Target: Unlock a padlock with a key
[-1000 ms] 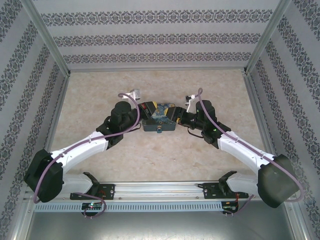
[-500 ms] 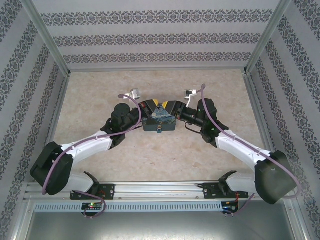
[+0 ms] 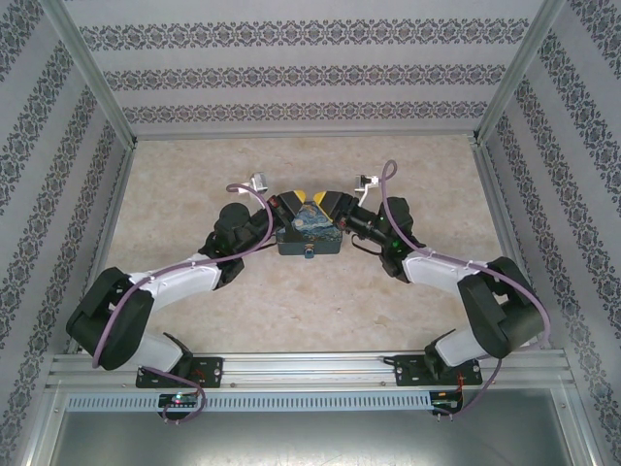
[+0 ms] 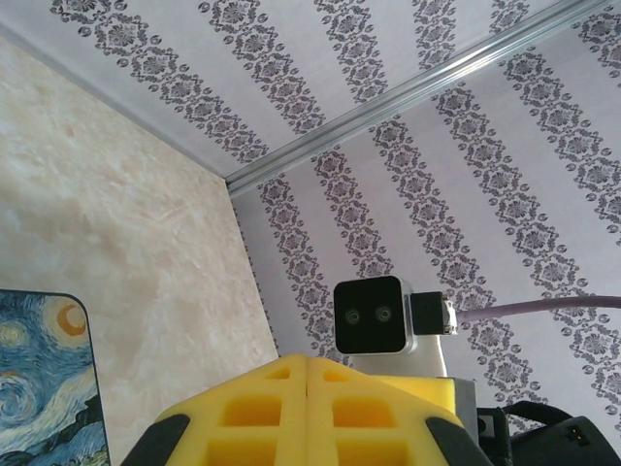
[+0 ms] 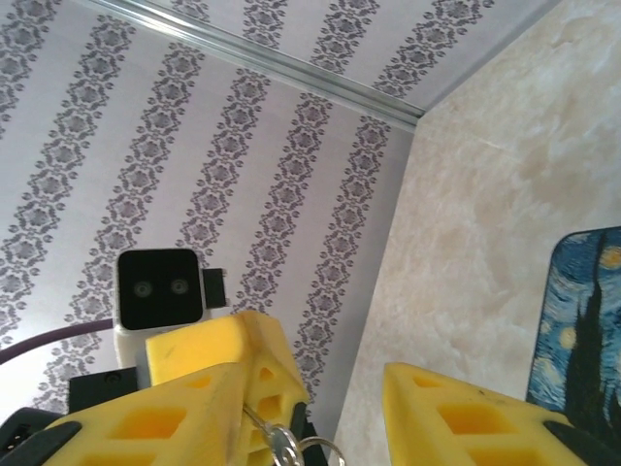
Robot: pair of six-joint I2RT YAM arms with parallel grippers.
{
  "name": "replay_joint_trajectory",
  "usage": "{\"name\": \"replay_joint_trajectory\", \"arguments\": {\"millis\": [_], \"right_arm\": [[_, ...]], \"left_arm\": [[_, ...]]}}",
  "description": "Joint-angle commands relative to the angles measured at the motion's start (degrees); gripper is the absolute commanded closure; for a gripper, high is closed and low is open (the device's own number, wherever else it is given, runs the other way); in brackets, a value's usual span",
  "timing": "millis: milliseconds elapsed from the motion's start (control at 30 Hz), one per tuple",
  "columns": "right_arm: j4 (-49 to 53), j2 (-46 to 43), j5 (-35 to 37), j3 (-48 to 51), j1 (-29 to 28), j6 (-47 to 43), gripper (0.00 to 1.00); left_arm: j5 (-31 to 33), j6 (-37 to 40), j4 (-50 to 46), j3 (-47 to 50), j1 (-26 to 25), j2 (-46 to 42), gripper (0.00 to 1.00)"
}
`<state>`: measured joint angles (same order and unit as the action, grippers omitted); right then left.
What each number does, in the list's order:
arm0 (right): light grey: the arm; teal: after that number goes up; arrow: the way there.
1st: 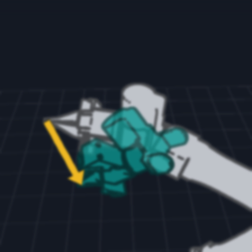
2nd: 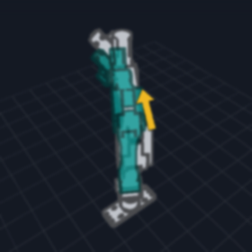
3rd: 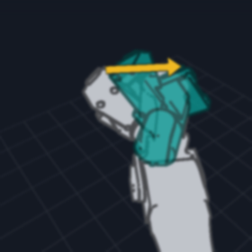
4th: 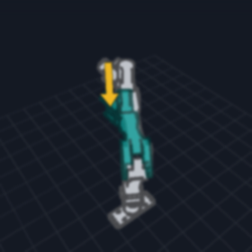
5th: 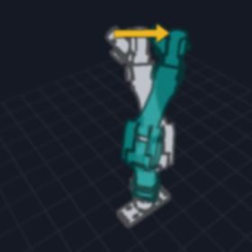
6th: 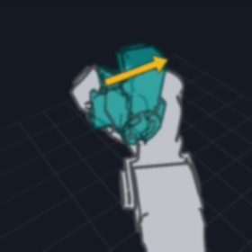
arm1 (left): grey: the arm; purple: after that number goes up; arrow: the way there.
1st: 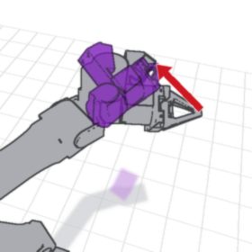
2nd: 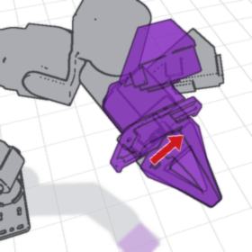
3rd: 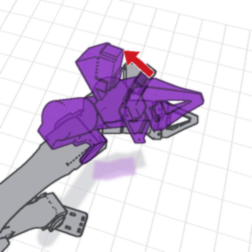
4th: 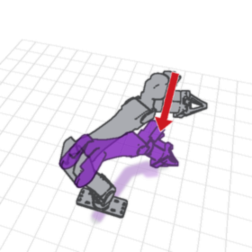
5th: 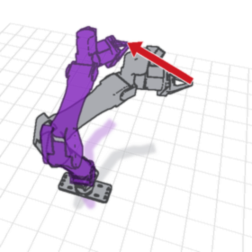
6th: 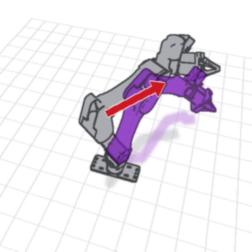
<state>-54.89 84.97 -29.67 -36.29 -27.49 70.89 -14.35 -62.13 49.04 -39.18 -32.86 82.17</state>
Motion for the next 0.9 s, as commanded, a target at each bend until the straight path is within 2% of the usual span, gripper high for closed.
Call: {"name": "replay_joint_trajectory", "arguments": {"millis": [0,867], "right_arm": [[-8.99,1.69,-1.19,0.35,0.33,2.96,0.59],[-17.73,6.88,-4.04,2.0,-0.9,5.74,0.6]], "left_arm": [[-1.22,-1.9,4.96,0.53,0.77,1.06,1.0],[-1.85,-3.48,6.13,-0.51,0.96,3.28,1.0]]}}
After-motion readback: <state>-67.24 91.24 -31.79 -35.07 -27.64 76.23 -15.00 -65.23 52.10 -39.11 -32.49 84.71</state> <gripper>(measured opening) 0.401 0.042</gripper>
